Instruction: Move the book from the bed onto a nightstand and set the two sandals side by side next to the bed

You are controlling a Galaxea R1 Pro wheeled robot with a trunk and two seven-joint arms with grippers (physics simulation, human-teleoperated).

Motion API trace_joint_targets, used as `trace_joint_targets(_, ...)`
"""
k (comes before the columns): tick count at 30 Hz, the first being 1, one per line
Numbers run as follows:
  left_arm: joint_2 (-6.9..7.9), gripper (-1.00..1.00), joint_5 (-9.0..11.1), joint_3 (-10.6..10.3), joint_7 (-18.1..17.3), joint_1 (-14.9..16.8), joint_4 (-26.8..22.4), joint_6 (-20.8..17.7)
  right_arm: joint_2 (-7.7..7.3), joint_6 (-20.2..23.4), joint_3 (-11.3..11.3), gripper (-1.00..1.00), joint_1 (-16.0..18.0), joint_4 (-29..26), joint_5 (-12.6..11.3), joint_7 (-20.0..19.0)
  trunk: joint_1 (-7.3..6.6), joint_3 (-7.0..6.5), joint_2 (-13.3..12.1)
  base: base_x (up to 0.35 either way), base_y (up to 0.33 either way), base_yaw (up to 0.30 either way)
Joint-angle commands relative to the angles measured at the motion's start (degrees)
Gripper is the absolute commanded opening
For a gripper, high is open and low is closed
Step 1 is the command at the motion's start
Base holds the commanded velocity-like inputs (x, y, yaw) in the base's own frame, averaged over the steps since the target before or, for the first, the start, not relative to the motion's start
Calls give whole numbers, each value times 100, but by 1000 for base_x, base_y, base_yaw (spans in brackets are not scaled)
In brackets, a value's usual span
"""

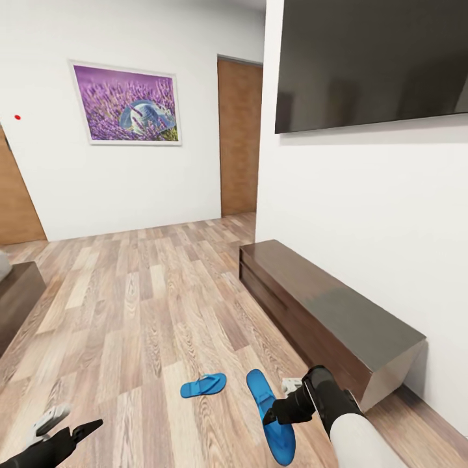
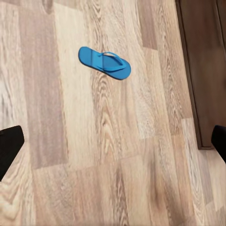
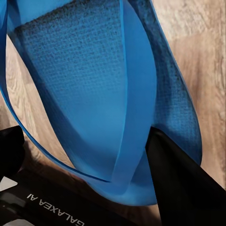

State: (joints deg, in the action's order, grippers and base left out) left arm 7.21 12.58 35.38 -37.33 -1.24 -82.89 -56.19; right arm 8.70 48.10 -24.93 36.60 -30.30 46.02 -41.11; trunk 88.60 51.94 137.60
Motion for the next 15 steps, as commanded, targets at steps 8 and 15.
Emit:
trace_joint_targets(8,0,100,7,4,-17,1,28,-25,9,24,-46,-100,4,-11,48,-48,0,5,2,91,-82,178)
trace_joint_targets(15,4,100,15,4,-25,1,35,-31,9,24,-45,-100,5,-11,48,-47,0,5,2,116,-113,178)
